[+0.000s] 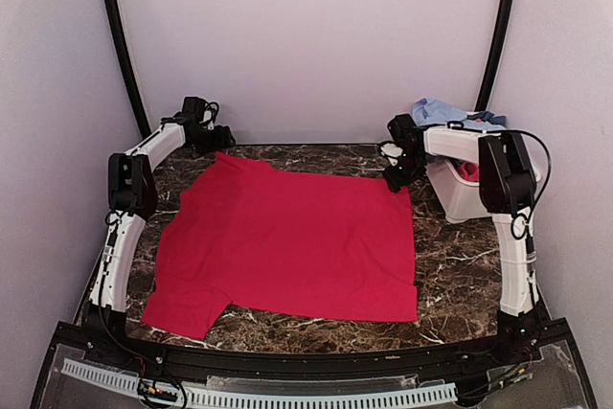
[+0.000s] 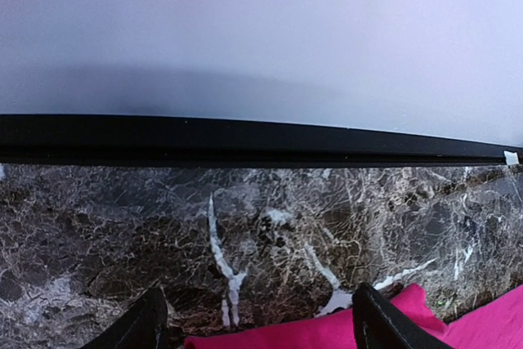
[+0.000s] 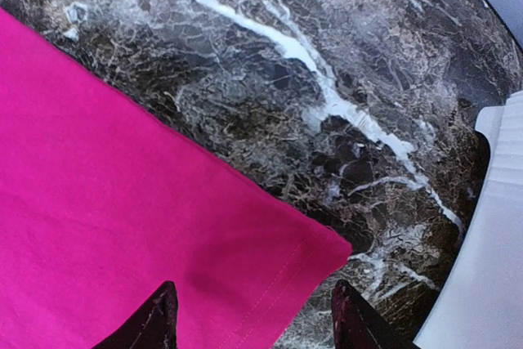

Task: Fold and stack the mixed laundry pile
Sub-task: Pick up the flattened T-shirt from the center of the board.

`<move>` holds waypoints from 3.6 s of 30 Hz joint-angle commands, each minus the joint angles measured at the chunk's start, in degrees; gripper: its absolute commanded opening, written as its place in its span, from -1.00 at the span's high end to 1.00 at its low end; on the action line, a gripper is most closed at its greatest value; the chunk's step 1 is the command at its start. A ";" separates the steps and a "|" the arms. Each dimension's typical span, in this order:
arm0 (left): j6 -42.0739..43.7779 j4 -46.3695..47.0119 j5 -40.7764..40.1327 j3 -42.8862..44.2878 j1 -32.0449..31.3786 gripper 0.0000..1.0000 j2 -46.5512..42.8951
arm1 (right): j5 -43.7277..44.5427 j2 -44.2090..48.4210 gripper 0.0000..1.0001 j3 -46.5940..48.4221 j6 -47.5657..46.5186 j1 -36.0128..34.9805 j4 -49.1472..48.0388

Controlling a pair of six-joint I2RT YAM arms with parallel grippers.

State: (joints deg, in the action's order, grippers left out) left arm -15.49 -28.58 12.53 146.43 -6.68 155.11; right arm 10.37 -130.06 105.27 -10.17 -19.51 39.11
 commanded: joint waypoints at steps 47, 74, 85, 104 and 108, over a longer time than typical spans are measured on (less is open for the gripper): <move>-0.71 2.60 4.73 -9.31 4.62 -0.07 -9.08 | -9.49 3.07 -0.40 3.11 5.91 -2.64 -1.10; 7.01 -23.90 -11.77 5.96 -3.49 -0.35 3.46 | -9.00 4.21 -0.41 2.34 5.25 -2.55 -1.38; -0.20 -23.71 -13.18 4.33 0.65 0.99 2.63 | -9.23 3.41 -0.42 2.27 3.53 -2.46 -1.36; 4.15 -15.21 -13.76 -1.67 3.28 -0.16 -4.20 | -11.94 0.16 -0.40 5.71 2.18 -1.90 -0.59; 4.24 -14.60 -12.98 -1.59 3.27 -0.33 -4.58 | -10.56 -3.49 -0.40 10.36 2.23 -2.03 1.37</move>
State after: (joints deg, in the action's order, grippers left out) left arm -12.08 -43.31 -0.34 145.75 -3.75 154.85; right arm -0.54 -130.15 111.02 -7.44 -21.71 39.62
